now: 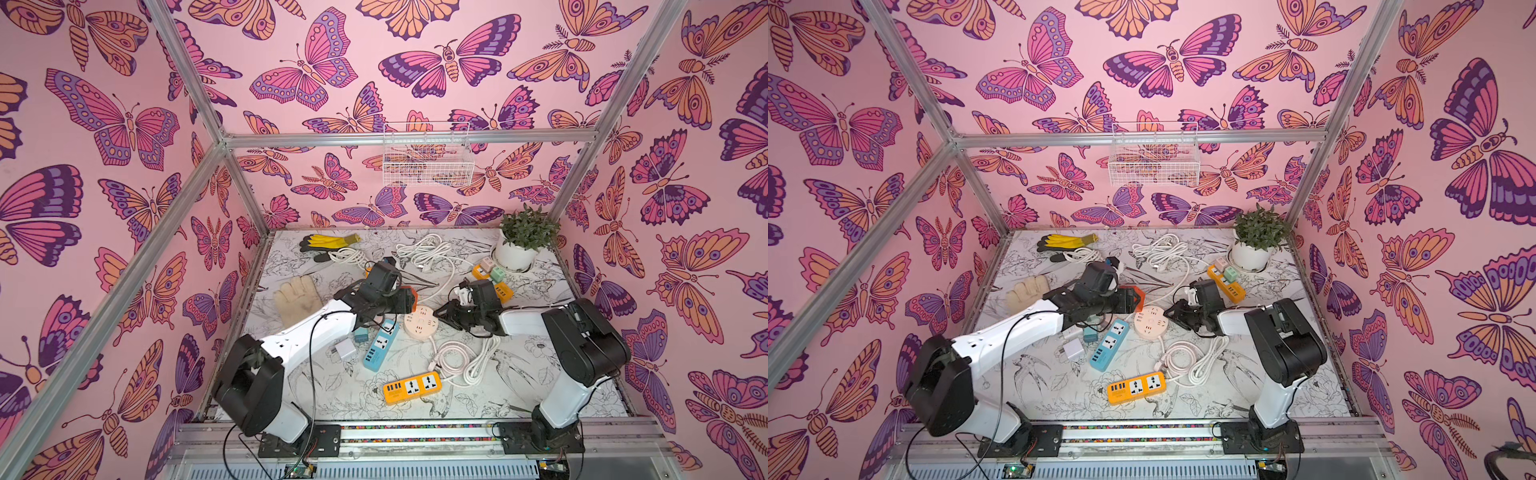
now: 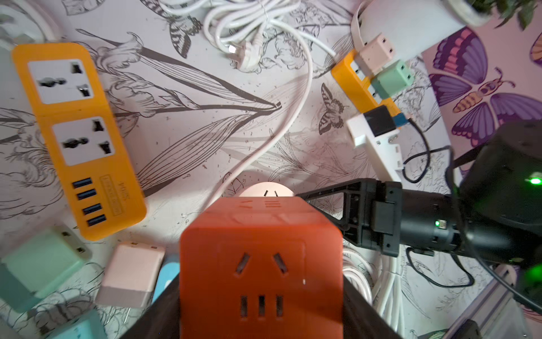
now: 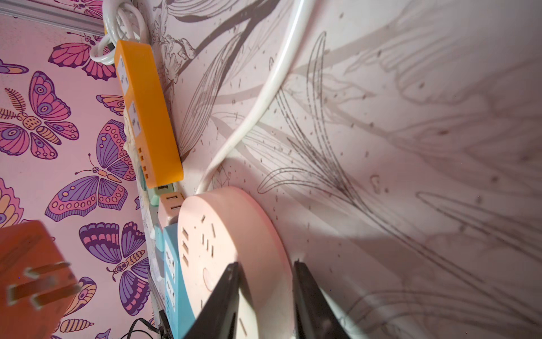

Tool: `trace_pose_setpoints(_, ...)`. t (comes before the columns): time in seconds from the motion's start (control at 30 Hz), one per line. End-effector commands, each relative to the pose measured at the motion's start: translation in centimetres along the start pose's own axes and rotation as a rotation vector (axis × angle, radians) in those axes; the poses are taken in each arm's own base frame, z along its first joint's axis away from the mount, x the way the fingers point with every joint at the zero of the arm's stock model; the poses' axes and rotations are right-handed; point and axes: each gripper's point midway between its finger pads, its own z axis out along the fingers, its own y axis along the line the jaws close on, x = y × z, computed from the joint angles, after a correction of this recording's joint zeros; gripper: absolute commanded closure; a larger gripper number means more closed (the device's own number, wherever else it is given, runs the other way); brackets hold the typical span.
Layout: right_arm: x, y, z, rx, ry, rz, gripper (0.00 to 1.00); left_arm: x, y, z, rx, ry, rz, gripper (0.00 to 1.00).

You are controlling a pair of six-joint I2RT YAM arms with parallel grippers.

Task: Pull the plug off the socket
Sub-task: Remove the plug from the socket, then place the plug at the center of the board.

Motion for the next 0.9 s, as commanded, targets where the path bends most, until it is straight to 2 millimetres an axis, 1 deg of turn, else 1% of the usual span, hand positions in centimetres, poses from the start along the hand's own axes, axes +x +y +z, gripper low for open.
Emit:
trace_pose_setpoints(0.0, 3.0, -4.5, -0.1, 0.175, 0.089, 0.052, 0.63, 0.0, 1.2, -1.5, -0.014, -0.036, -0.030, 0.67)
trace_pose_setpoints(0.03, 2.8, -4.1, -0.3, 0.166, 0.087, 0.040, 0.62, 0.0, 2.0, -1.9, -0.035, -0.042, -0.037, 0.67)
trace_pose_setpoints(0.13, 1.8, -2.3, -0.7, 0.137, 0.084, -0.013, 0.58, 0.4, 5.2, -2.5, -0.127, -0.034, -0.066, 0.67)
trace_pose_setpoints(0.27, 0.3, 0.8, -1.8, 0.095, 0.079, -0.101, 0.53, 1.1, 9.0, -3.0, -0.208, -0.033, -0.127, 0.67)
trace_pose_setpoints(0.37, -0.8, 3.1, -3.4, 0.079, 0.055, -0.178, 0.49, 1.0, 11.5, -3.4, -0.251, -0.042, -0.176, 0.66)
trace_pose_setpoints(0.47, -1.4, 4.7, -5.3, 0.088, 0.028, -0.253, 0.45, 0.5, 13.3, -4.2, -0.281, -0.064, -0.218, 0.67)
trace_pose_setpoints(0.5, -1.8, 6.0, -6.7, 0.075, -0.007, -0.294, 0.43, 0.3, 13.8, -4.4, -0.290, -0.073, -0.226, 0.66)
trace_pose_setpoints(0.6, -2.0, 7.6, -9.4, 0.072, -0.078, -0.383, 0.41, -0.3, 15.1, -4.5, -0.310, -0.080, -0.251, 0.66)
trace_pose_setpoints(0.67, -2.2, 8.1, -11.5, 0.081, -0.159, -0.435, 0.41, -0.6, 16.1, -4.3, -0.320, -0.080, -0.312, 0.66)
trace_pose_setpoints(0.8, -2.3, 8.6, -15.8, 0.061, -0.389, -0.500, 0.38, -1.6, 17.8, -3.0, -0.269, -0.072, -0.427, 0.65)
trace_pose_setpoints(0.87, -1.8, 8.5, -17.1, 0.022, -0.480, -0.505, 0.35, -2.3, 18.4, -2.5, -0.244, -0.064, -0.469, 0.65)
